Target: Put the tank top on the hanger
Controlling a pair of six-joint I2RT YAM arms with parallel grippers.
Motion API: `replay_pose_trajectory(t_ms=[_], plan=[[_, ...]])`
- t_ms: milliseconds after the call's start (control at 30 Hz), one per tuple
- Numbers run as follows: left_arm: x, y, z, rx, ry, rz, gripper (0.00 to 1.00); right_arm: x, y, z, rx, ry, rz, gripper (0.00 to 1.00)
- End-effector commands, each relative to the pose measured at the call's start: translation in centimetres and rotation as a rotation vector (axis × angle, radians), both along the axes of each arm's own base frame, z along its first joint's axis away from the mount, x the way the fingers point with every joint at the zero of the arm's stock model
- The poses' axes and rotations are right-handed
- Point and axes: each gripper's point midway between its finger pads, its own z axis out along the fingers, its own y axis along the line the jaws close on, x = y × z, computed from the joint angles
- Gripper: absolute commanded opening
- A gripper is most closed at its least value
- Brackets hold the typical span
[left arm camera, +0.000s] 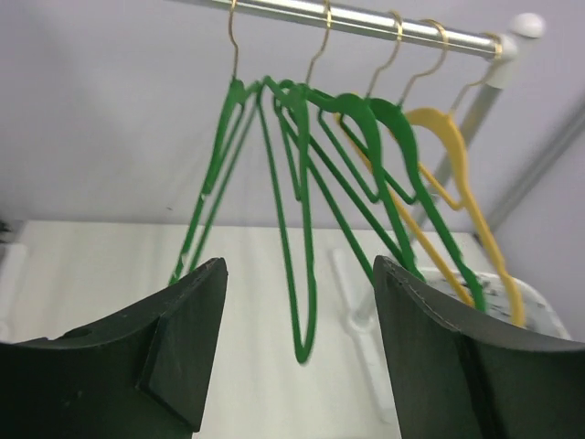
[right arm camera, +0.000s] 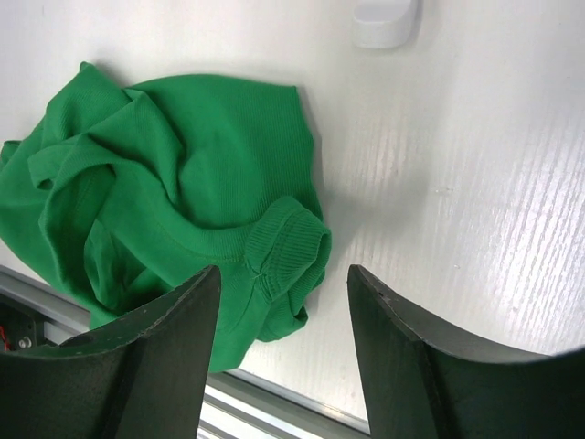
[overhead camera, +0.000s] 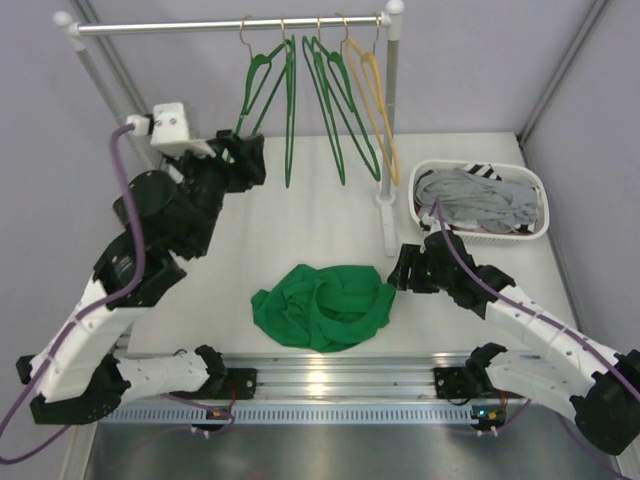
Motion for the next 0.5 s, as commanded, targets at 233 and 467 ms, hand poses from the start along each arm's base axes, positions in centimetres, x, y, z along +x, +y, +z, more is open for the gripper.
replay_pose_trajectory(t_ms=[233,467], plan=[[10.6,1.2,3.4,0.169,0.032,0.119,0.70,0.7,1.7,2.6,0.029,-0.047,0.077,0.58],[14.8,2.4,0.9,0.178,0.107,0.053,0.67,0.8,2.0,3.1,0.033,-0.060,0.101,0.57]])
